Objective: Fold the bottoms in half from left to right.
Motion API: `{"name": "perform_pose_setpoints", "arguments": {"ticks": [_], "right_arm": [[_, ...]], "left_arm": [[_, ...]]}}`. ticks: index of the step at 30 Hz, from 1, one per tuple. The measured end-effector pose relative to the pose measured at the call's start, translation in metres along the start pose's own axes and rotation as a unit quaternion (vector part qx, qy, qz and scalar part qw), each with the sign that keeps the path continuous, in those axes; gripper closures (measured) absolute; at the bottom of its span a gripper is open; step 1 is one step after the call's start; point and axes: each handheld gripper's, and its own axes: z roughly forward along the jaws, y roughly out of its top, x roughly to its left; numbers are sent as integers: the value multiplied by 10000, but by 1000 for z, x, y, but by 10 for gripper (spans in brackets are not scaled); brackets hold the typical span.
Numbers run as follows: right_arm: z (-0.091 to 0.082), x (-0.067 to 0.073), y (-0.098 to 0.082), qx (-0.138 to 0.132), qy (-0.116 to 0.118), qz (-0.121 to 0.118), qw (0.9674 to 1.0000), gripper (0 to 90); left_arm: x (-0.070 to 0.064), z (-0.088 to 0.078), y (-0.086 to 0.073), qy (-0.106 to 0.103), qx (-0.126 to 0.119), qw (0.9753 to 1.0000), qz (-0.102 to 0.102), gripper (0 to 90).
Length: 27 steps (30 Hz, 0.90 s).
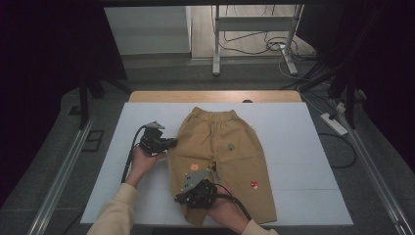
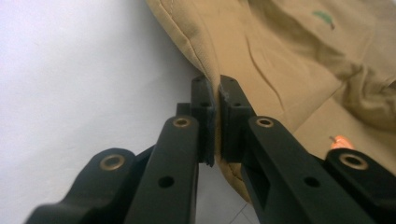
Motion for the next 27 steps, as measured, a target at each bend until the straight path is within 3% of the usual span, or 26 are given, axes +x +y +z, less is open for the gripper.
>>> {"name": "perform_pose_setpoints", "arguments": {"ticks": [4,16,27], "right_arm": [[-1,2,6,-96,10,-38,9999,866],[-5,-2,-4,-5,-10,109,9999,866],[-22,-5,-15,-50,-156,260,9995,866]], "left_arm": [[2,-8,0,12,-82,10000,-26,858],[-4,-1,2,12,-44,10000,-16,857],[-15,5,10,-23,-58,9999,134,856]]}}
